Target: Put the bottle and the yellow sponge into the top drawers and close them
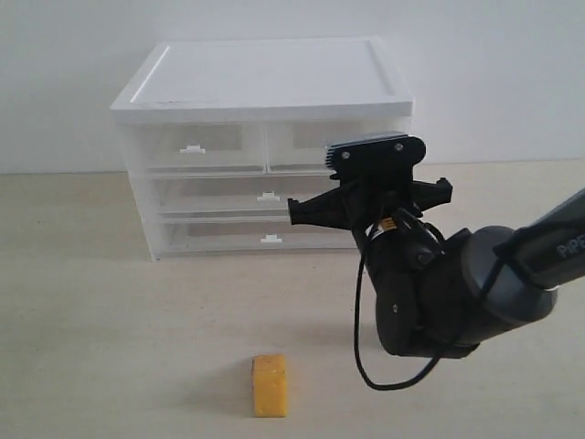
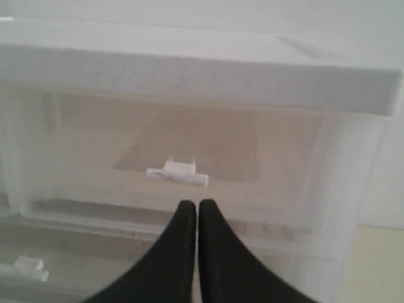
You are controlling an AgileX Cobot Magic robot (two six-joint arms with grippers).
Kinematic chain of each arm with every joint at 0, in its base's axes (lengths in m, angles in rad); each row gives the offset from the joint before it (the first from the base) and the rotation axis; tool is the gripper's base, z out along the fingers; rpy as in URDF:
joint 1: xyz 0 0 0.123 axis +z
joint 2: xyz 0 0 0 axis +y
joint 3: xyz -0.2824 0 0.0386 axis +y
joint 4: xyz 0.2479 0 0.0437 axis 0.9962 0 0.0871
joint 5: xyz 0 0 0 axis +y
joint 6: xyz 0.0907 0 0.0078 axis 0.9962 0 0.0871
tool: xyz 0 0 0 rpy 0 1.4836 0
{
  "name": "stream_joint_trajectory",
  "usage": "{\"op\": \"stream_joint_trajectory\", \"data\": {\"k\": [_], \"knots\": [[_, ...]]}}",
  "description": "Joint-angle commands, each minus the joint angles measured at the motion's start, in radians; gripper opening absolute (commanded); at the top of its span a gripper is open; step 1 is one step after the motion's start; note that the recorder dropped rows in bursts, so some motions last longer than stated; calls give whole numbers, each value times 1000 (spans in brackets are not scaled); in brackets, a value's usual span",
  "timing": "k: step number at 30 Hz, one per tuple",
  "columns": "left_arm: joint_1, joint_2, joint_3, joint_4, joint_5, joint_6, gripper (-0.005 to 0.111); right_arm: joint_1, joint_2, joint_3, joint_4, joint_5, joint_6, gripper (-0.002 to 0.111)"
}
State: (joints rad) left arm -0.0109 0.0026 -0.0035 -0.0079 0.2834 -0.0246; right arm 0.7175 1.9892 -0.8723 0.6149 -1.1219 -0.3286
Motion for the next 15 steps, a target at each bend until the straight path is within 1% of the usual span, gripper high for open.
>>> {"op": "stream_joint_trajectory", "data": {"k": [1, 4, 7, 9, 12, 14, 15], "knots": [[2, -3, 4, 2, -7, -8, 4, 1, -83, 78, 0, -43, 42, 0], [2, -3, 4, 2, -7, -8, 4, 1, -105, 92, 0, -36, 42, 0], [2, -3, 4, 2, -7, -8, 4, 1, -103, 92, -42, -29, 69, 1], [2, -3, 4, 2, -7, -8, 4, 1, -103, 92, -106, -20, 110, 9], [2, -3, 4, 2, -7, -8, 4, 1, -103, 87, -131, -32, 126, 33], [2, -3, 4, 2, -7, -8, 4, -1, -93, 73, -127, -27, 126, 56], [2, -3, 4, 2, -7, -8, 4, -1, -82, 66, -124, -24, 126, 66]]}}
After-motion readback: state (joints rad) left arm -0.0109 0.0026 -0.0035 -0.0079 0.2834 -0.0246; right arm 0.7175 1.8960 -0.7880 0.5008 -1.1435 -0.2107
